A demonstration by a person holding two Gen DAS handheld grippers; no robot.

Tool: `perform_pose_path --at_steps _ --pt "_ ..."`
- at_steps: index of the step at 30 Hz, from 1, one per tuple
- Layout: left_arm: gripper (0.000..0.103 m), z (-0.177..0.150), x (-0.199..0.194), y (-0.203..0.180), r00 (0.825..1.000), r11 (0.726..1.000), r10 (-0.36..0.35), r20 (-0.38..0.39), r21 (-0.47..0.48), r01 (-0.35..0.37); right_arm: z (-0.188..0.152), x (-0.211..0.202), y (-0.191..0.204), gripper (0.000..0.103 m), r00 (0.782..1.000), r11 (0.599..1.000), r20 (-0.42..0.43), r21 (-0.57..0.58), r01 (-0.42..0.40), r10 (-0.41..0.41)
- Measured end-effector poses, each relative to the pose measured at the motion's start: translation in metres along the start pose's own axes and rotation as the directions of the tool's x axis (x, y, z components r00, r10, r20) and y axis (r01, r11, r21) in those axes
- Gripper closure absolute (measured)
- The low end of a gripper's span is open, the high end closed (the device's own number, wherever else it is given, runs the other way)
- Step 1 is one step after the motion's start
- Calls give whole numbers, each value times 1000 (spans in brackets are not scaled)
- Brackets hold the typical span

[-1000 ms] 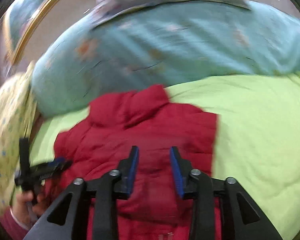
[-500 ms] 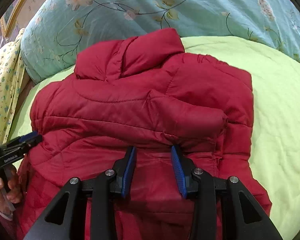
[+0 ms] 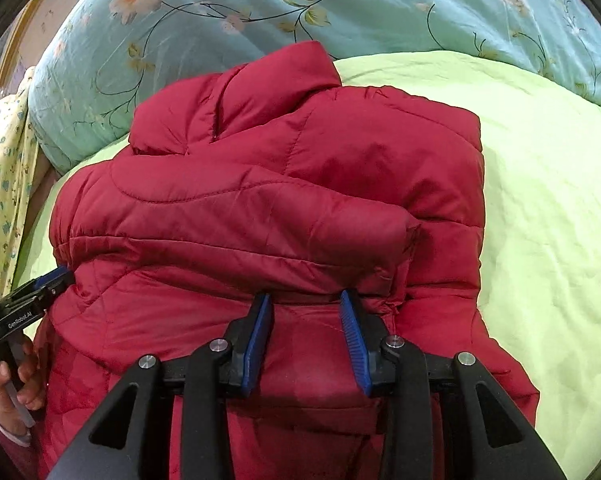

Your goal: Fold large clothes

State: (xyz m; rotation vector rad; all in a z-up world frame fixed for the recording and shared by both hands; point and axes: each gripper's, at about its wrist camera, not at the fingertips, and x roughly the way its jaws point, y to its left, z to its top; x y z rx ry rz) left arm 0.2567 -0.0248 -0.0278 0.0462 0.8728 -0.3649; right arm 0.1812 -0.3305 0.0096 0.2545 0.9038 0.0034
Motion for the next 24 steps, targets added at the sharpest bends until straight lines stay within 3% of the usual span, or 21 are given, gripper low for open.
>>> perform_pose_path --at_steps 11,15,24 --pt "42 7 -2 -5 999 999 38 -37 1 -38 4 -11 2 63 1000 1000 2 24 -17 17" --pt "40 10 -19 -7 996 997 69 -50 -11 -70 -2 -37 -3 61 998 996 15 70 -63 62" --pt "36 -17 -65 4 997 996 27 -70 -79 -32 -35 -98 -17 47 992 986 15 103 -129 128"
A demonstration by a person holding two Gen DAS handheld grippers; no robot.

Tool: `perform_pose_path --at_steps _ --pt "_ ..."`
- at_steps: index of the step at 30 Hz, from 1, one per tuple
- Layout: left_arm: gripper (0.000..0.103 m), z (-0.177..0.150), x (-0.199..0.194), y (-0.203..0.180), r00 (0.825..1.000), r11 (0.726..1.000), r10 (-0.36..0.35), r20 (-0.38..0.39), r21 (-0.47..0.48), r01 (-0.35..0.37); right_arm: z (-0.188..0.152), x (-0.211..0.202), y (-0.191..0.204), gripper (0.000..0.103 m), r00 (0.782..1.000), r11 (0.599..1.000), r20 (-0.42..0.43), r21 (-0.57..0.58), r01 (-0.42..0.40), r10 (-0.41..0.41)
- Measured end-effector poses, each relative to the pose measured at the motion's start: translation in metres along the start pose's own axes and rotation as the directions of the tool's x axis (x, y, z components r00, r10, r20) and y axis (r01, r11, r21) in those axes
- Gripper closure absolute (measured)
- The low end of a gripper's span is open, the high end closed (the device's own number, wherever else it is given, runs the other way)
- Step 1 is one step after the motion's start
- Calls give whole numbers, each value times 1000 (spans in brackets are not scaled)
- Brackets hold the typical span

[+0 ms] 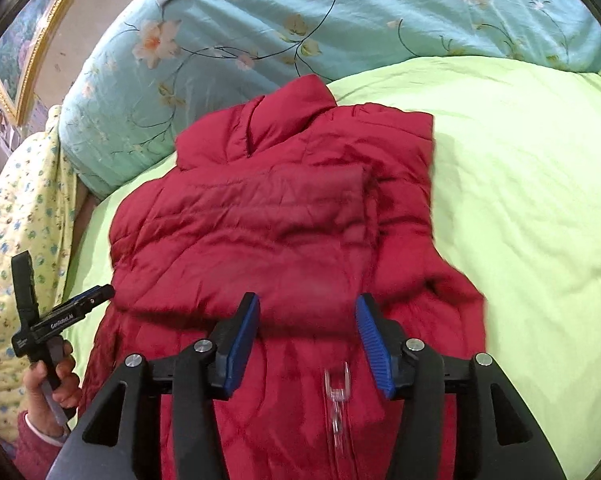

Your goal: Fold large clothes

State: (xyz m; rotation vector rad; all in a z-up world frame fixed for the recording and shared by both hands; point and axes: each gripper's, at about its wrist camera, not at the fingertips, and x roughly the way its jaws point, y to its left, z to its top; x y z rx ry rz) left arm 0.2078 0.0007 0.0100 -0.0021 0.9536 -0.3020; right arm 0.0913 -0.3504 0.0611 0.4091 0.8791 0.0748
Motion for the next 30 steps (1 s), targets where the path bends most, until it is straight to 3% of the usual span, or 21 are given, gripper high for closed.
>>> perform_pose_path --at_steps 14,18,30 --pt "30 -101 -57 48 996 996 15 -83 -90 -23 -74 -71 -22 30 999 999 -36 26 37 -36" --pt "30 -121 -71 60 996 993 18 -84 -114 -28 -93 -85 -25 30 993 994 -46 10 110 -110" --pt "30 -154 -88 60 995 994 -17 -94 -106 7 -136 -84 -19 29 978 988 -138 -39 152 -156"
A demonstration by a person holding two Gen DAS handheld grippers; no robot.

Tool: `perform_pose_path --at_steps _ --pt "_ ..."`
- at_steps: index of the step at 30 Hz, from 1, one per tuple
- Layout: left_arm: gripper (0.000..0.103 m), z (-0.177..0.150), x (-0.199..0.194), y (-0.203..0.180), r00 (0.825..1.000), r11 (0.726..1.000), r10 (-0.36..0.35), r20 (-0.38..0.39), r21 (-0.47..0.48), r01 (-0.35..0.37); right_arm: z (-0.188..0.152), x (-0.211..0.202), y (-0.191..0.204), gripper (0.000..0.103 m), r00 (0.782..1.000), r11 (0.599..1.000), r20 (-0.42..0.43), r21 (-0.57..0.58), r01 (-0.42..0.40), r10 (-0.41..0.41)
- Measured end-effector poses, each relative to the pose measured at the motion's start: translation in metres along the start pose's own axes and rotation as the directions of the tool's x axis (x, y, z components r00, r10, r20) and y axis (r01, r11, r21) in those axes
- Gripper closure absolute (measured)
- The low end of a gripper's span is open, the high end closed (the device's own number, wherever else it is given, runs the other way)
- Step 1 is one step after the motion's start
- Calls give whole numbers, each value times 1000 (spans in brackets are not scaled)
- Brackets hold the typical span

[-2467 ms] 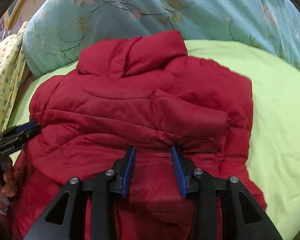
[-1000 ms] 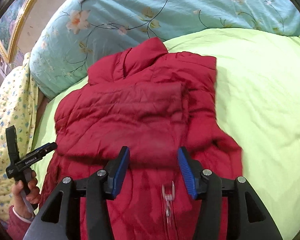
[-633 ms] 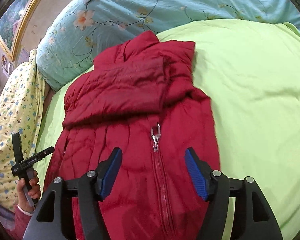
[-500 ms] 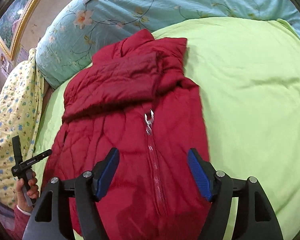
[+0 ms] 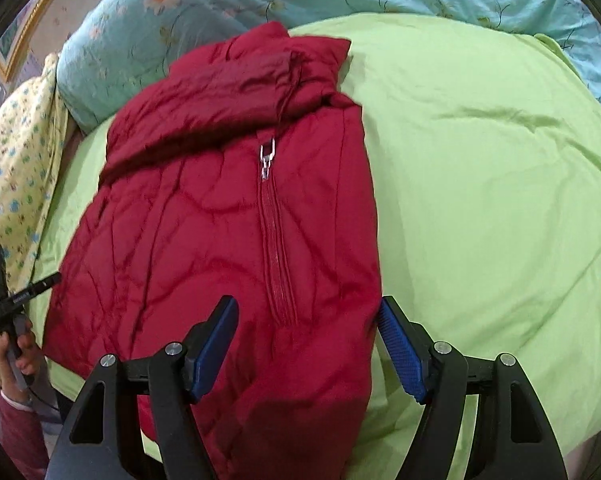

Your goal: Fold large clothes

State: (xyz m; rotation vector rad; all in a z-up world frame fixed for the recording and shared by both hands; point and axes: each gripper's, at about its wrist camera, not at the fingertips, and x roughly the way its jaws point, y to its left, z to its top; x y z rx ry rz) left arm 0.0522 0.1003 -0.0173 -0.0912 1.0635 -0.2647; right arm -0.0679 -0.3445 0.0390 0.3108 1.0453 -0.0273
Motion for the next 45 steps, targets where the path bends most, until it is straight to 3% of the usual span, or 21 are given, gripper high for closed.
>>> perform_pose_path --at_steps 5,6,7,8,12,17,24,30,33,35,37,39,45 --pt "30 -12 0 7 999 999 -30 -25 -13 30 -23 -1 -5 31 998 1000 -58 -21 -20 18" --pt "30 -14 0 8 999 999 -37 -28 -16 36 -28 -2 -6 38 997 999 -70 -20 -34 33" --pt "30 -17 -1 9 999 999 -42 -29 -18 41 -33 -3 -9 53 995 998 -85 -11 -54 53" --pt "30 -20 -2 10 998 999 -46 -31 -18 45 -38 -5 -12 59 992 997 -95 3 -77 77" --pt "30 -32 -3 13 997 998 -67 -45 -15 66 -49 -17 -18 68 989 992 -82 20 -126 127" --pt "30 -43 -8 13 994 995 -98 -46 -9 98 -52 -21 -15 69 988 990 -71 7 -138 139" --pt "32 -56 -7 -2 987 987 -149 -60 53 152 -51 -20 -14 62 987 989 -67 15 -148 149" --pt "64 -61 -3 -19 983 976 -163 -81 130 173 -54 -15 -18 58 983 985 -60 37 -169 171" --pt "75 -62 -6 -18 982 974 -176 -64 136 183 -55 -16 -20 58 982 982 -48 37 -183 184" --pt "79 -62 -8 -19 983 972 -173 -59 154 180 -56 -17 -20 61 982 982 -45 27 -185 186" --pt "82 -64 -11 -20 984 970 -168 -49 169 174 -56 -20 -22 72 974 975 -46 37 -218 220" --pt "84 -65 -17 -20 984 968 -174 -38 177 178 -59 -24 -24 76 965 966 -48 45 -256 258" --pt "87 -66 -32 -15 976 963 -218 -15 161 217 -65 -37 -22 79 943 943 -25 34 -330 331"
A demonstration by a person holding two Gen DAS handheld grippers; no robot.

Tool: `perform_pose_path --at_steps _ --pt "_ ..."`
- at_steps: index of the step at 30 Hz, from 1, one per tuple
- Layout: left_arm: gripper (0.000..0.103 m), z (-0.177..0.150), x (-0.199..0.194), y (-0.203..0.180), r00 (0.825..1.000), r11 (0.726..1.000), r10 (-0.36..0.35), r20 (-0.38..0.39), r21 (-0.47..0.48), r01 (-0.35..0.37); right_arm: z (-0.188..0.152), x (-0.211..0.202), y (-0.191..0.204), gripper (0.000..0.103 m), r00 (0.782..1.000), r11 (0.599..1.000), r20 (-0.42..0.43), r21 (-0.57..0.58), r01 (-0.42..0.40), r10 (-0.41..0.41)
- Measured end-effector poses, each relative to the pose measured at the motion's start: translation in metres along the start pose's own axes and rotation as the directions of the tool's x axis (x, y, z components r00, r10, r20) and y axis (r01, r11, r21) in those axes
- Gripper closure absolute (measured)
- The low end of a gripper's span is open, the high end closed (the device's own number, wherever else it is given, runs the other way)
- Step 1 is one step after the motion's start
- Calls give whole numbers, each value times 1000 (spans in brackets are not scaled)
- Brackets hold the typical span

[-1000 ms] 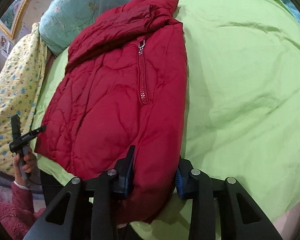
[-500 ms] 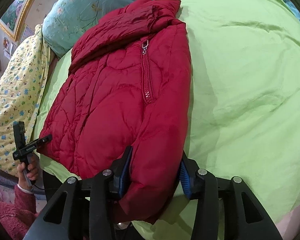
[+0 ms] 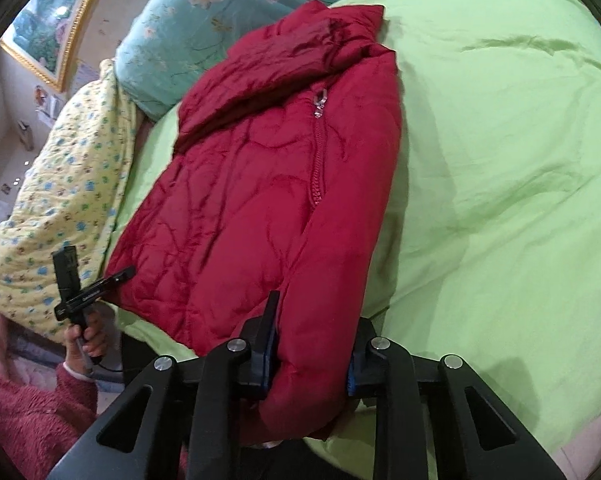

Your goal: Fold large clothes

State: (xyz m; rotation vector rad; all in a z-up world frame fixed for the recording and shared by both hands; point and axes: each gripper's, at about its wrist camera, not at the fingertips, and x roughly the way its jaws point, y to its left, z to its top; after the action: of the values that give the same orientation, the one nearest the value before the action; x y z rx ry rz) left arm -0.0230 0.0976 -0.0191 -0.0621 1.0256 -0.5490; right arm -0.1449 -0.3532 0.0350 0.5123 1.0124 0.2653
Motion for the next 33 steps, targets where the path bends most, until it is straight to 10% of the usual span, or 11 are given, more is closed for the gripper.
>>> perform_pose_path --at_steps 10,19,33 --pt "89 26 -22 3 991 995 -84 105 -41 88 23 -18 -2 81 981 990 137 26 -141 136" --pt "89 71 -49 1 959 986 -130 254 -70 152 65 -38 13 81 923 971 308 -21 -238 233" --pt "88 172 -35 22 921 966 -139 364 -156 207 162 -32 10 81 874 977 445 -4 -214 194"
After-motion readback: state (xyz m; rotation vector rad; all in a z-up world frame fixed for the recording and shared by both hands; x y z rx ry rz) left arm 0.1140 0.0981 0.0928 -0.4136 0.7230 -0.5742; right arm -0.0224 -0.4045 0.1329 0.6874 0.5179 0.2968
